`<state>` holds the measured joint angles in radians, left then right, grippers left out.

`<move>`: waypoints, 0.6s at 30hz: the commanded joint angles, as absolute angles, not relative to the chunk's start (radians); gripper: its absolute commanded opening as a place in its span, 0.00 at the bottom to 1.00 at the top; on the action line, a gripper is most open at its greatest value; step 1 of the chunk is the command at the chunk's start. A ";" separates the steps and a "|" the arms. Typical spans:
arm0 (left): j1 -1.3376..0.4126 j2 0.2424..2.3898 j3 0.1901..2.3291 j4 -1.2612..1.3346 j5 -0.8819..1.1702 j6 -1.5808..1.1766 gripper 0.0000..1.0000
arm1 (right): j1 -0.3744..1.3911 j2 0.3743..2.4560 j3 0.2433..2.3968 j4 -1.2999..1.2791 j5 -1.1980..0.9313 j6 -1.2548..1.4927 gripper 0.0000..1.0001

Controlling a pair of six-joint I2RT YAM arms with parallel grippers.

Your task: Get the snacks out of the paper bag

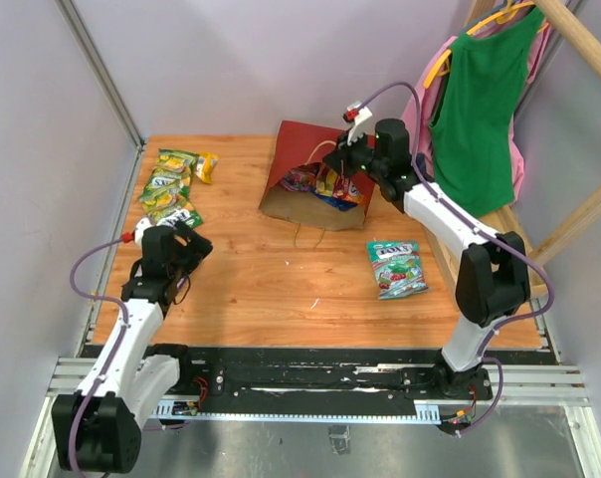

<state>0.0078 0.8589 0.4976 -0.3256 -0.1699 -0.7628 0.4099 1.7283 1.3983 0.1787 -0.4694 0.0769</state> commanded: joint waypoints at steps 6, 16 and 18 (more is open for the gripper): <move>-0.525 1.099 0.621 0.031 -0.155 -0.810 0.98 | 0.422 1.860 1.611 0.129 -0.495 0.087 0.01; -0.628 1.657 0.932 0.342 -0.029 -0.781 0.95 | 0.421 1.828 1.595 0.076 -0.451 0.035 0.01; -0.627 1.723 0.998 0.348 -0.036 -0.769 0.94 | 0.420 1.815 1.579 0.074 -0.435 0.022 0.01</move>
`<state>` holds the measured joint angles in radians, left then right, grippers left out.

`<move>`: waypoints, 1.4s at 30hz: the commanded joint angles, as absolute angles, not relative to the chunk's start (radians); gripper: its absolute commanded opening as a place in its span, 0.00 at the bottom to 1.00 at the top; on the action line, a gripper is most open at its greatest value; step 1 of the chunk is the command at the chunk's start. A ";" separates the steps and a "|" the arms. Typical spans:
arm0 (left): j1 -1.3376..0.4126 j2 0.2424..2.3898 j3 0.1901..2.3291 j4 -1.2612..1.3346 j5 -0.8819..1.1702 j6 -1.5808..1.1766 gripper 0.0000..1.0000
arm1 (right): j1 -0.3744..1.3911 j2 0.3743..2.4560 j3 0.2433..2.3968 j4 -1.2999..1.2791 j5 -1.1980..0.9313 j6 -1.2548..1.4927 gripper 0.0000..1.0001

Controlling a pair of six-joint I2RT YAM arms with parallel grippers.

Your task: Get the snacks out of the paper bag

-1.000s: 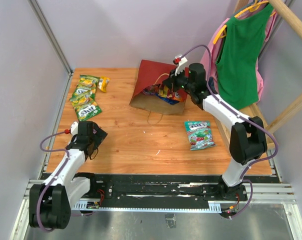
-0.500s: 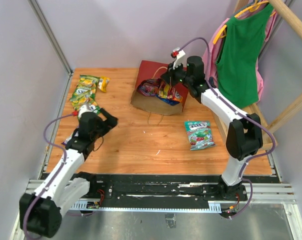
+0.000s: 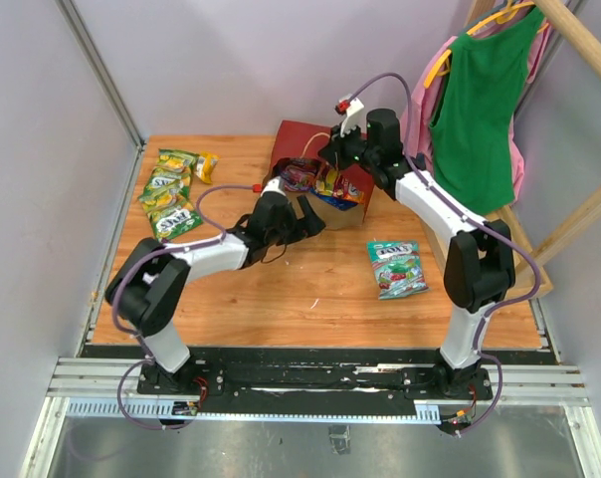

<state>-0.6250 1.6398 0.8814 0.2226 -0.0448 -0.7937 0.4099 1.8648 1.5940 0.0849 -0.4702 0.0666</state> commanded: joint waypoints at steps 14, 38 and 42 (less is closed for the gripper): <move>-0.509 1.973 1.042 0.610 0.090 -0.902 0.90 | 0.416 1.806 1.570 0.029 -0.413 -0.011 0.02; -0.390 2.203 1.078 0.868 0.084 -1.269 0.82 | 0.418 1.768 1.479 0.120 -0.409 0.057 0.01; -0.361 2.195 1.117 0.793 0.067 -1.217 0.81 | 0.422 1.765 1.448 0.151 -0.405 0.084 0.02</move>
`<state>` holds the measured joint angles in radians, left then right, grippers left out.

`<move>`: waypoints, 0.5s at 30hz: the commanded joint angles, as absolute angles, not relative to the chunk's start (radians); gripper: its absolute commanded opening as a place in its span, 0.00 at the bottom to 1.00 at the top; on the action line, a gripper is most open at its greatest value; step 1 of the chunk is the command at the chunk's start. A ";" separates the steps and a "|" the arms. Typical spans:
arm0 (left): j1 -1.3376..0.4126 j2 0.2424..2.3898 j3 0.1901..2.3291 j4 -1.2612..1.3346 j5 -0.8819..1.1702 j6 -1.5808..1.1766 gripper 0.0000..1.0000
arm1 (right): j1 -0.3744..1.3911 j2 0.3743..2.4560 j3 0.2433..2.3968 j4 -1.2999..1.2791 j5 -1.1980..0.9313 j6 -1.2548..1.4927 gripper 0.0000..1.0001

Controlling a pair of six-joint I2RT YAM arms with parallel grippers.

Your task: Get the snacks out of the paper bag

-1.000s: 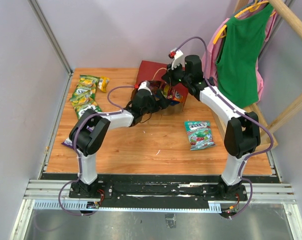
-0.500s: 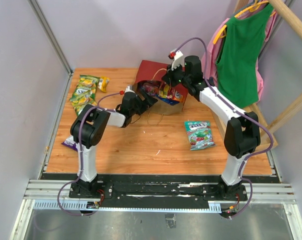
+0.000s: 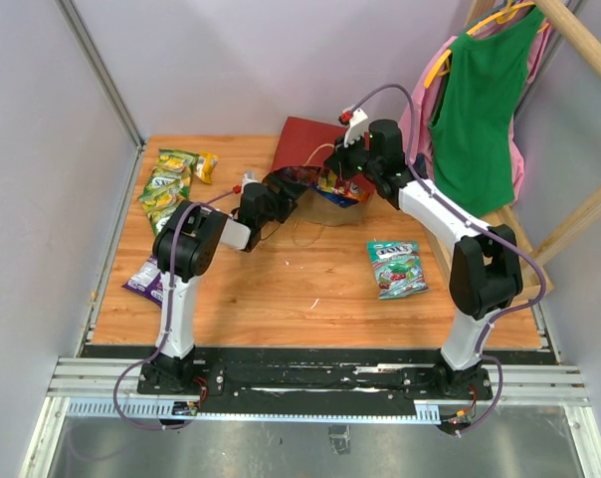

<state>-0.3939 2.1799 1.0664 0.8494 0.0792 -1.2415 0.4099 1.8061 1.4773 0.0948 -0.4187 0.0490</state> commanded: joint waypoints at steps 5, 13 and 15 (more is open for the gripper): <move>-0.325 2.225 1.203 0.669 0.062 -1.169 0.81 | 0.448 1.779 1.437 0.192 -0.335 0.160 0.04; -0.259 2.214 1.285 0.540 0.060 -1.077 0.81 | 0.578 1.800 1.461 0.178 -0.083 0.096 0.03; -0.259 2.209 1.318 0.489 0.069 -1.040 0.81 | 0.592 1.814 1.472 0.177 -0.069 0.098 0.02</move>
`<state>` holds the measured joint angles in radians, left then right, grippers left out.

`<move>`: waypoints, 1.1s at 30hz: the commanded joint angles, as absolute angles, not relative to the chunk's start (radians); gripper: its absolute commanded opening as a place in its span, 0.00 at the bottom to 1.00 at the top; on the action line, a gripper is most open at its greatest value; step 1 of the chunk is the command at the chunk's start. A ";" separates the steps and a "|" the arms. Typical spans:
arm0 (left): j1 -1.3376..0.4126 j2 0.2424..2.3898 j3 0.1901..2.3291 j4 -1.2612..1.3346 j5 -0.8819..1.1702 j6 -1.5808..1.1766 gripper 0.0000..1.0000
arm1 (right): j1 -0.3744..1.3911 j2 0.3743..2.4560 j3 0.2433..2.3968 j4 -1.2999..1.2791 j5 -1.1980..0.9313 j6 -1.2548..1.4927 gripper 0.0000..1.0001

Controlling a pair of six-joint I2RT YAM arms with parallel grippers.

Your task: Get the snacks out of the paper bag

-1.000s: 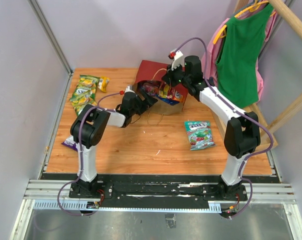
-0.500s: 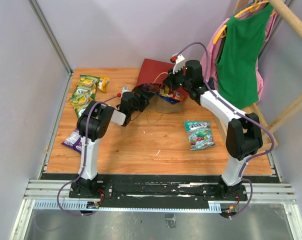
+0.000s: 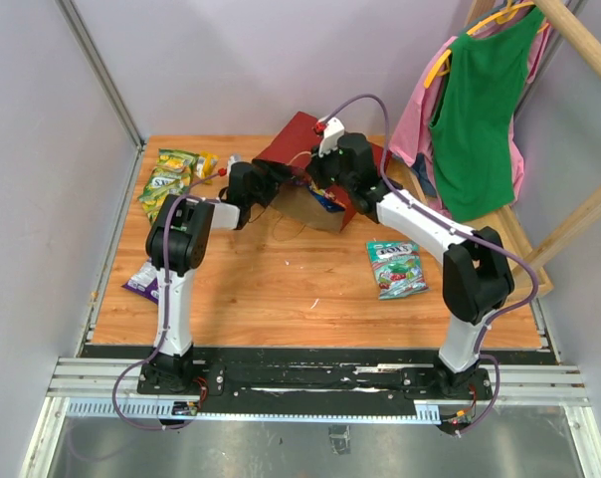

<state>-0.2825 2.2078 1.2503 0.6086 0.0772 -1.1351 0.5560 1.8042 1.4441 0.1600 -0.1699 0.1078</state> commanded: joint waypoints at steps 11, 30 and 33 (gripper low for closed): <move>-0.353 2.089 1.114 0.582 0.105 -1.195 0.81 | 0.663 1.880 1.563 0.125 0.016 0.064 0.01; -0.362 2.266 1.303 0.567 0.031 -1.362 0.69 | 0.683 1.816 1.534 0.085 0.081 0.022 0.01; -0.363 2.285 1.322 0.561 -0.007 -1.382 0.66 | 0.684 1.802 1.525 0.086 0.072 0.035 0.01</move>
<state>-0.3660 2.2490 1.2861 0.5888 0.0494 -1.3495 0.6643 1.8648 1.5284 0.0849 0.0547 0.0441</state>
